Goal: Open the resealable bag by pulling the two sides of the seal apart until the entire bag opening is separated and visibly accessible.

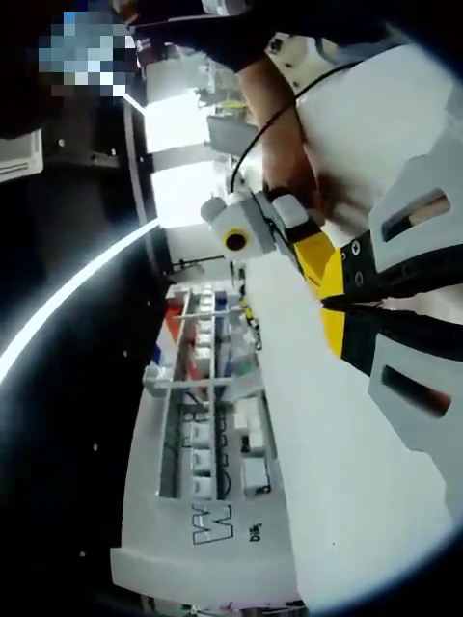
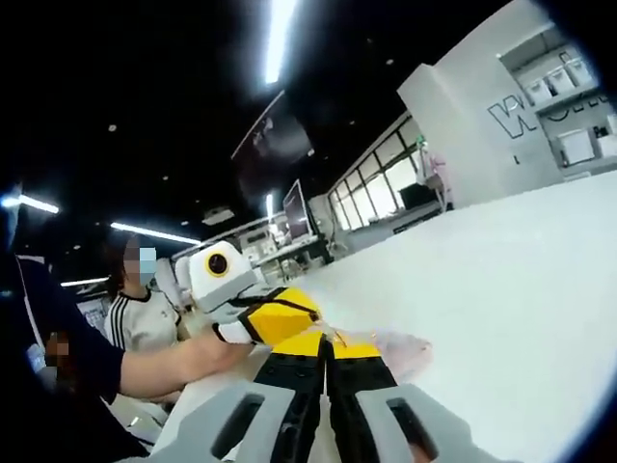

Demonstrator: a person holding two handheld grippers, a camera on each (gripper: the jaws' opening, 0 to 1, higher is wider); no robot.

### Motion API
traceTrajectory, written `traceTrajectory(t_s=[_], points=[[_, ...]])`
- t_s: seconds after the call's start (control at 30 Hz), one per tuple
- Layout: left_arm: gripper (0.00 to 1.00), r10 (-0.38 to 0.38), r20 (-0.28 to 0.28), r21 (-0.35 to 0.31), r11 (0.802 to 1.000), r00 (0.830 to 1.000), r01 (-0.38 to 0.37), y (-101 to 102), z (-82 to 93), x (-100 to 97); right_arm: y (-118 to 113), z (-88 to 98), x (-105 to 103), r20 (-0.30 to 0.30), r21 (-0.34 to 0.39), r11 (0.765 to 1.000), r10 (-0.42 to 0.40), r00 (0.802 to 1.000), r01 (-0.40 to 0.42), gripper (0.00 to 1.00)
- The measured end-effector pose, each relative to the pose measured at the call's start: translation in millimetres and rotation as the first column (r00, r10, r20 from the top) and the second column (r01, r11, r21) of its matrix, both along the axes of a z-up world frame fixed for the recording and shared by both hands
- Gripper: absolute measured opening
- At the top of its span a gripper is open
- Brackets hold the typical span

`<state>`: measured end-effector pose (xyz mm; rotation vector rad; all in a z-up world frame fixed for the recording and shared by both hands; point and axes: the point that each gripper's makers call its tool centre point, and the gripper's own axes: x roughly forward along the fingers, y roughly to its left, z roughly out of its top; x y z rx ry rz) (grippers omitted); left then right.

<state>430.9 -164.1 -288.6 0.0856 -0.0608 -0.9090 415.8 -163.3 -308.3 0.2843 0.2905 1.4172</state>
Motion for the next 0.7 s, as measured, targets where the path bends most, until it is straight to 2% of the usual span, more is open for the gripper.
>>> traceTrajectory(t_s=[0.7], points=[[0.00, 0.005, 0.010, 0.019, 1.000, 1.000, -0.005, -1.3, -0.7, -0.1, -0.7, -8.3, -1.2, -0.044, -0.046, 0.999, 0.007, 0.999, -0.009, 0.00]])
